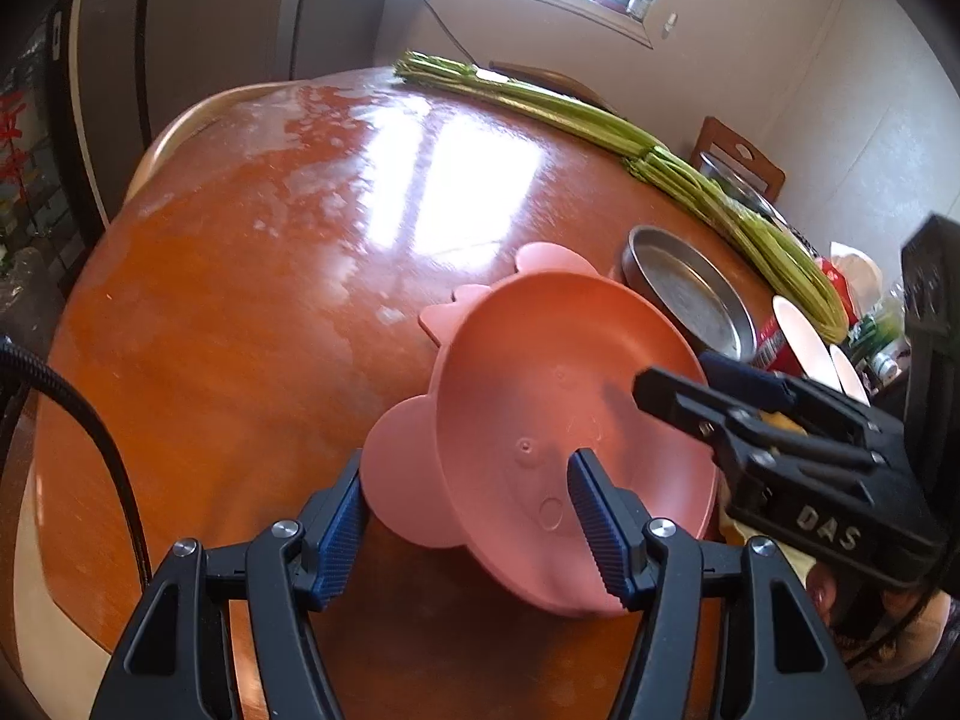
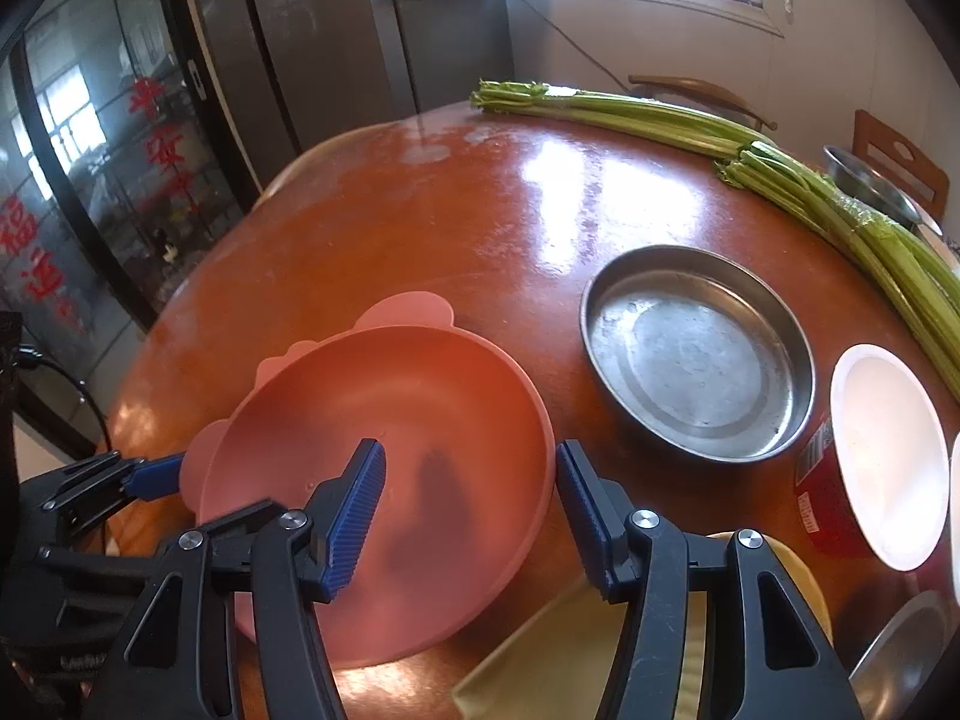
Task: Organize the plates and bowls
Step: 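Slide the pink plate aside with the left tool and open it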
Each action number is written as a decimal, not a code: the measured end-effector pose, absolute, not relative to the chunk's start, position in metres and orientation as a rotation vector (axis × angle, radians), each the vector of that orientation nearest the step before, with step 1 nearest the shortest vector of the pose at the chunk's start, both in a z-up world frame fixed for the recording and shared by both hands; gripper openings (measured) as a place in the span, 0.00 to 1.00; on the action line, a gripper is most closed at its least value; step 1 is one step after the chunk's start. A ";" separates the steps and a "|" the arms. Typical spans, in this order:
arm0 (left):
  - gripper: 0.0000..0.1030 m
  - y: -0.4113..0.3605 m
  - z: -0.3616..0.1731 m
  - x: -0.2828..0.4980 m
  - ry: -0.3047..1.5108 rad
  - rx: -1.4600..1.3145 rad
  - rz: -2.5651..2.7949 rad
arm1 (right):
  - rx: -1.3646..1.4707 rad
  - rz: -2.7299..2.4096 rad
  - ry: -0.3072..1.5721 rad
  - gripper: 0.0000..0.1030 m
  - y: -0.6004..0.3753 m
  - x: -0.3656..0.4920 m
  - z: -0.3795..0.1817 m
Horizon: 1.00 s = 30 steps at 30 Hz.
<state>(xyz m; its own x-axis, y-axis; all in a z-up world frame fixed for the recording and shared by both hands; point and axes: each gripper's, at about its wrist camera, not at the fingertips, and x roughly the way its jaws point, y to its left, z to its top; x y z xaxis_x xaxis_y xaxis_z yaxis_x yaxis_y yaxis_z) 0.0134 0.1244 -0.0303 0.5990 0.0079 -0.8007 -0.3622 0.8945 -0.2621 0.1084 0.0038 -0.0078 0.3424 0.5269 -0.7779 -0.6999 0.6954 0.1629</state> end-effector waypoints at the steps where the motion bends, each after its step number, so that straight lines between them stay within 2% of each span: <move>1: 0.63 0.126 -0.028 0.013 0.903 -0.419 0.227 | -0.201 0.809 0.923 0.59 0.004 0.107 -0.006; 14: 0.63 0.166 -0.001 0.025 0.836 -0.371 0.259 | -0.084 0.846 0.911 0.59 0.024 0.107 0.018; 30: 0.63 0.193 -0.027 0.063 0.863 -0.346 0.256 | -0.073 0.806 0.948 0.59 0.042 0.118 -0.001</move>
